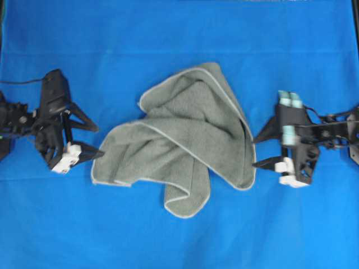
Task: Fold a large towel.
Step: 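Reach both grippers to opposite edges of the grey towel and grasp, then lift the towel with both grippers and shake it out spread wide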
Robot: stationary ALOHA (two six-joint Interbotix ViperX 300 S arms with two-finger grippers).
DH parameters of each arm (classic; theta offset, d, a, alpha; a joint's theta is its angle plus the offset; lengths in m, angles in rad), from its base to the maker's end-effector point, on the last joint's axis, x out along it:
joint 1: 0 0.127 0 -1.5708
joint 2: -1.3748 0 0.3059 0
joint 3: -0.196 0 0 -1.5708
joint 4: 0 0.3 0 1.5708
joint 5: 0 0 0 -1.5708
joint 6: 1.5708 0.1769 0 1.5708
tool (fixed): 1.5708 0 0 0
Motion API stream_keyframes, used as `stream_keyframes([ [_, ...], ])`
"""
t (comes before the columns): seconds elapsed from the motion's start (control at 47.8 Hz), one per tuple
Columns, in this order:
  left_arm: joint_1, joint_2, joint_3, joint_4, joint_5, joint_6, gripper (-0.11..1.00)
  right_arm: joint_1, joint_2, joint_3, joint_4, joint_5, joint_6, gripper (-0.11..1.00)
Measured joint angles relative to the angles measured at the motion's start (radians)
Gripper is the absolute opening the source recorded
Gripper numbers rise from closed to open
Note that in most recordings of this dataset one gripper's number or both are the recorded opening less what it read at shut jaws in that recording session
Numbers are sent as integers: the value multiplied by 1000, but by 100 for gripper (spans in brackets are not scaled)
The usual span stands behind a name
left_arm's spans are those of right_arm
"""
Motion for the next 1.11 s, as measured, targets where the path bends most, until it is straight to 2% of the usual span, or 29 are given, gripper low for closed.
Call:
stream_keyframes([
  [0.209, 0, 132, -20, -2, -14, -29, 86, 32, 158, -69, 8, 5, 40, 66],
  [0.397, 3, 172, -34, 0, -20, -32, 85, 92, 249, -132, 8, 3, 67, 66],
  [0.523, 15, 187, -49, -2, -14, -32, 81, 98, 307, -150, 9, 2, 89, 66],
  [0.565, 20, 192, -57, -2, -5, -28, 76, 97, 322, -153, 9, 2, 92, 66],
  [0.607, 21, 198, -64, 0, 12, -21, 66, 95, 328, -156, 8, 2, 95, 65],
  [0.711, 26, 209, -80, 0, 66, -23, 36, 94, 339, -167, 8, 6, 94, 62],
  [0.753, 26, 213, -86, 0, 86, -29, 24, 94, 341, -170, 8, 9, 94, 55],
  [0.837, 26, 215, -97, 0, 112, -26, 3, 94, 344, -175, 5, 18, 92, 34],
  [0.941, 26, 210, -112, 0, 138, -25, 1, 94, 342, -181, 3, 43, 89, 4],
  [1.109, 26, 135, -167, 8, 272, -8, 1, 95, 270, -186, 0, 109, 80, 2],
])
